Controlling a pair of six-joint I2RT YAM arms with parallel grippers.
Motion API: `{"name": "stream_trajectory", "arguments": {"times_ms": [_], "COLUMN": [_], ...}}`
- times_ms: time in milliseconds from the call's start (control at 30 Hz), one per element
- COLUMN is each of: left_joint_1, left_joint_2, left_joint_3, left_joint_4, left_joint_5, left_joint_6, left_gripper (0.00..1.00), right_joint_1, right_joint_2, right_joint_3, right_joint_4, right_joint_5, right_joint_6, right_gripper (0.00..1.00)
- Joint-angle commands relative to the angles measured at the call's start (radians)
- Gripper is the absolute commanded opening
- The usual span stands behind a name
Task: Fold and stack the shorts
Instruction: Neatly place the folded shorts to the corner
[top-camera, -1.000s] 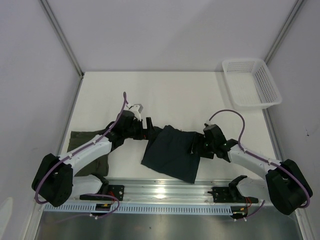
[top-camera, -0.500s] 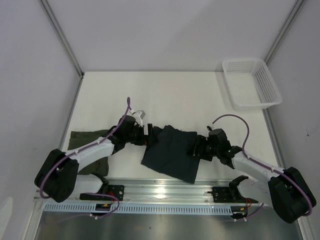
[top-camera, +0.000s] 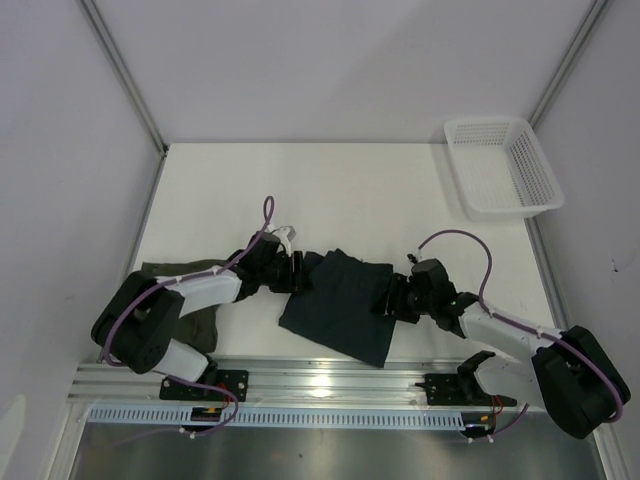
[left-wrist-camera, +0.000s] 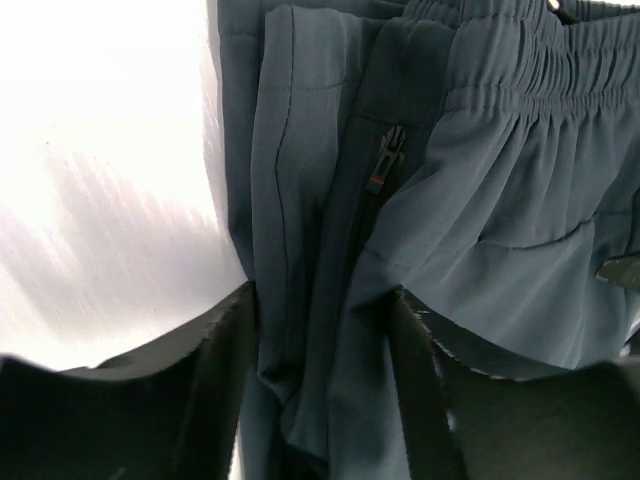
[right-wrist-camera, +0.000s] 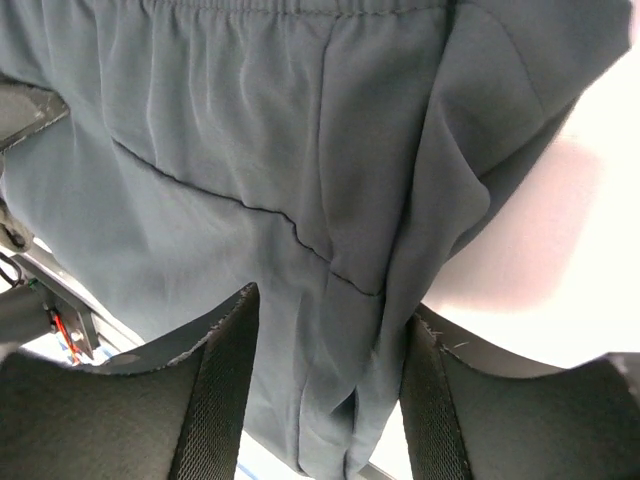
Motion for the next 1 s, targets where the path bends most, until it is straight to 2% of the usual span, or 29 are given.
{"name": "stream_trajectory", "arguments": {"times_ms": [0, 100, 167, 200, 267, 300, 333, 367, 433, 533, 700, 900, 967], "left_joint_1": [0.006, 0.004, 0.004, 0.004, 0.004, 0.003, 0.004, 0.004, 0.001, 0.003, 0.003, 0.003, 0.004], "left_joint_2": [0.041, 0.045, 0.042, 0.042, 0.044, 0.053, 0.058, 0.065, 0.084, 0.095, 0.09, -0.069, -0.131], "left_joint_3": [0.011, 0.01, -0.001, -0.001, 0.004, 0.007, 0.013, 0.036, 0.048, 0.059, 0.092, 0.175, 0.226], "left_joint_4": [-0.001, 0.013, 0.028, 0.028, 0.028, 0.023, 0.017, 0.004, -0.003, -0.004, -0.032, -0.225, -0.341], "left_joint_5": [-0.036, -0.036, -0.038, -0.038, -0.044, -0.046, -0.05, -0.05, -0.047, -0.043, -0.047, -0.15, -0.222], "left_joint_6": [-0.01, -0.016, -0.018, -0.018, -0.022, -0.022, -0.021, -0.019, -0.019, -0.025, -0.022, -0.005, 0.001], "left_gripper": [0.56, 0.53, 0.49, 0.39, 0.28, 0.12, 0.03, 0.0, 0.0, 0.0, 0.0, 0.0, 0.0], "right_joint_1": [0.023, 0.033, 0.04, 0.045, 0.063, 0.069, 0.076, 0.089, 0.105, 0.128, 0.171, 0.218, 0.232], "right_joint_2": [0.043, 0.066, 0.081, 0.093, 0.104, 0.113, 0.119, 0.125, 0.151, 0.2, 0.244, 0.221, 0.219], "right_joint_3": [-0.019, -0.017, -0.014, -0.005, 0.01, 0.018, 0.039, 0.048, 0.071, 0.114, 0.168, 0.287, 0.353], "right_joint_4": [-0.048, -0.024, -0.008, -0.008, -0.013, -0.014, -0.016, -0.02, -0.027, -0.028, -0.002, -0.065, -0.095], "right_joint_5": [0.037, 0.04, 0.043, 0.049, 0.066, 0.082, 0.086, 0.092, 0.112, 0.132, 0.148, 0.186, 0.197], "right_joint_6": [0.004, 0.01, 0.011, 0.013, 0.013, 0.011, 0.013, 0.014, 0.014, 0.017, 0.042, 0.05, 0.05], "right_gripper": [0.56, 0.51, 0.43, 0.4, 0.32, 0.29, 0.27, 0.22, 0.17, 0.0, 0.0, 0.0, 0.0]}}
